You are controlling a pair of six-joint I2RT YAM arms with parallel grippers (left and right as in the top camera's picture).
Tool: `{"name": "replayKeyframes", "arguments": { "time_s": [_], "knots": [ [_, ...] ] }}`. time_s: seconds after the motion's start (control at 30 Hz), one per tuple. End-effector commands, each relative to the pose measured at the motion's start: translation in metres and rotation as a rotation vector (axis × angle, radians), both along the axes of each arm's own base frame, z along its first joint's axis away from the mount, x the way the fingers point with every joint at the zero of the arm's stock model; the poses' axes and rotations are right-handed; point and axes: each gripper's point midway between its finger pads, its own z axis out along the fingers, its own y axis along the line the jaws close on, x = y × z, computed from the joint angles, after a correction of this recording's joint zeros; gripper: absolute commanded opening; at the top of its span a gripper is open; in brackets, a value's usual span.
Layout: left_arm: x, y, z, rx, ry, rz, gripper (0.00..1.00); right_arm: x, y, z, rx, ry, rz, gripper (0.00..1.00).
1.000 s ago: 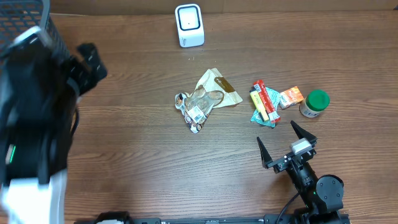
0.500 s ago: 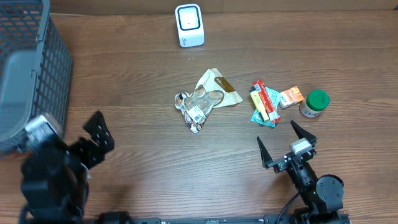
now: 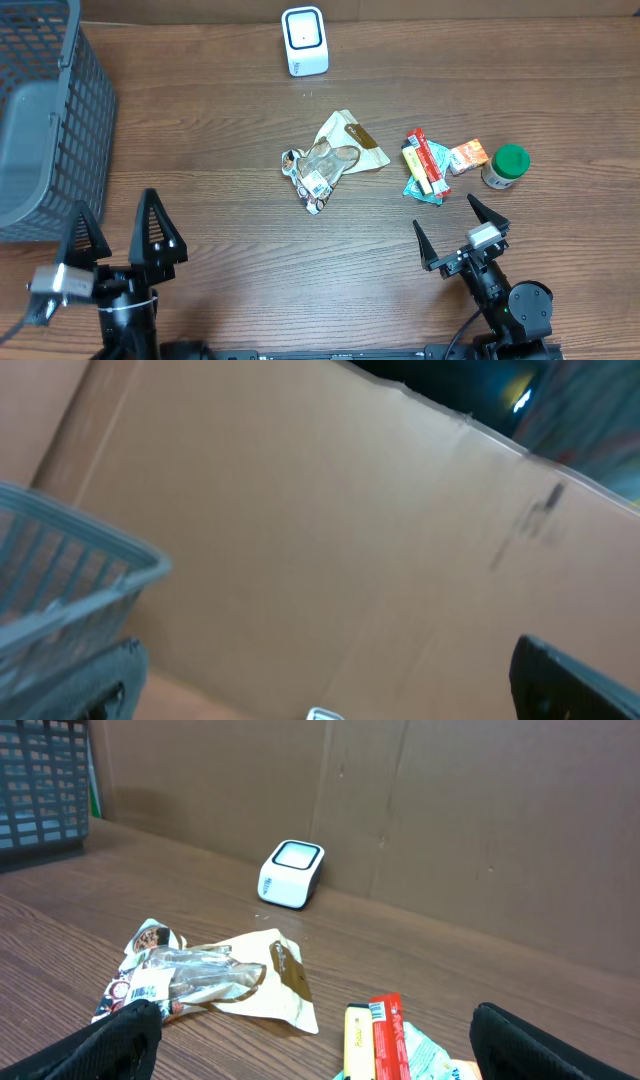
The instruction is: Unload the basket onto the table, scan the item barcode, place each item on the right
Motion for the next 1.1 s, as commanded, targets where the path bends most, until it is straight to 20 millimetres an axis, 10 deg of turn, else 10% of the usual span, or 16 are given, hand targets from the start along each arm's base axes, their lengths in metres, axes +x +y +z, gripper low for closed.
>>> {"name": "replayKeyframes", "arguments": {
  "time_s": [0.0,1.07],
  "knots": [
    [-0.001,-0.004,-0.018,0.017,-0.050,-0.014,1.00,0.001,-0.002,-0.001,-0.002,-0.009,-0.013,1.00],
    [0.059,-0.015,-0.207,0.496,0.378,-0.006,1.00,0.001,-0.002,-0.001,-0.002,-0.009,-0.013,1.00]
  ]
}}
